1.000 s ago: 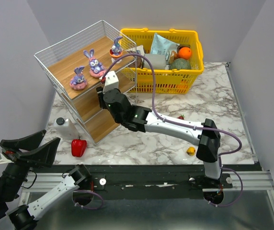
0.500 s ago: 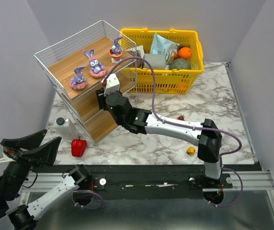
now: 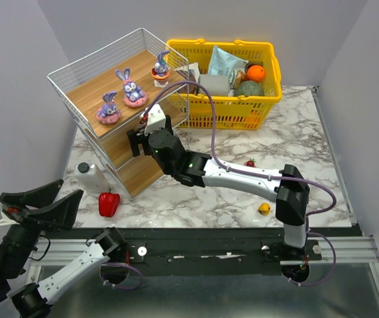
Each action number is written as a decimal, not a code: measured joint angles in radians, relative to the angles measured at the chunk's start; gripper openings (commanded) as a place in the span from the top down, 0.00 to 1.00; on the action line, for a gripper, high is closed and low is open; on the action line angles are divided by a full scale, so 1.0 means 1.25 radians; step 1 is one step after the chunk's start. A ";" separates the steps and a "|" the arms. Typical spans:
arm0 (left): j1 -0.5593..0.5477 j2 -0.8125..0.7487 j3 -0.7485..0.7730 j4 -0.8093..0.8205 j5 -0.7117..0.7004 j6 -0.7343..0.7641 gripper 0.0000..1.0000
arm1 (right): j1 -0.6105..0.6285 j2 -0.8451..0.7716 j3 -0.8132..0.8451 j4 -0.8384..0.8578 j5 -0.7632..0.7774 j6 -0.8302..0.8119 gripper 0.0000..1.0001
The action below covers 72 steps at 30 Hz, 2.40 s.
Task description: Place and organize the plastic toys onto the shelf
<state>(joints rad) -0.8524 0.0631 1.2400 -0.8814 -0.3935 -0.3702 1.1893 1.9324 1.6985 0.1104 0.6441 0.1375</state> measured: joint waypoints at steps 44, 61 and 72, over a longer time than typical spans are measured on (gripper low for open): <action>0.000 -0.043 -0.275 0.157 0.085 0.039 0.01 | 0.011 -0.585 -0.577 -0.291 0.192 0.393 0.02; 0.000 -0.043 -0.398 0.159 -0.016 0.034 0.01 | -0.172 -0.434 -0.674 -0.342 0.143 0.566 0.05; 0.000 -0.043 -0.412 0.167 -0.034 0.052 0.01 | -0.247 -0.334 -0.691 -0.231 0.078 0.524 0.30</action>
<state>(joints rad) -0.8524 0.0090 0.7246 -0.6724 -0.4355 -0.3054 0.8810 1.5146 0.8345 -0.1780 0.7414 0.7921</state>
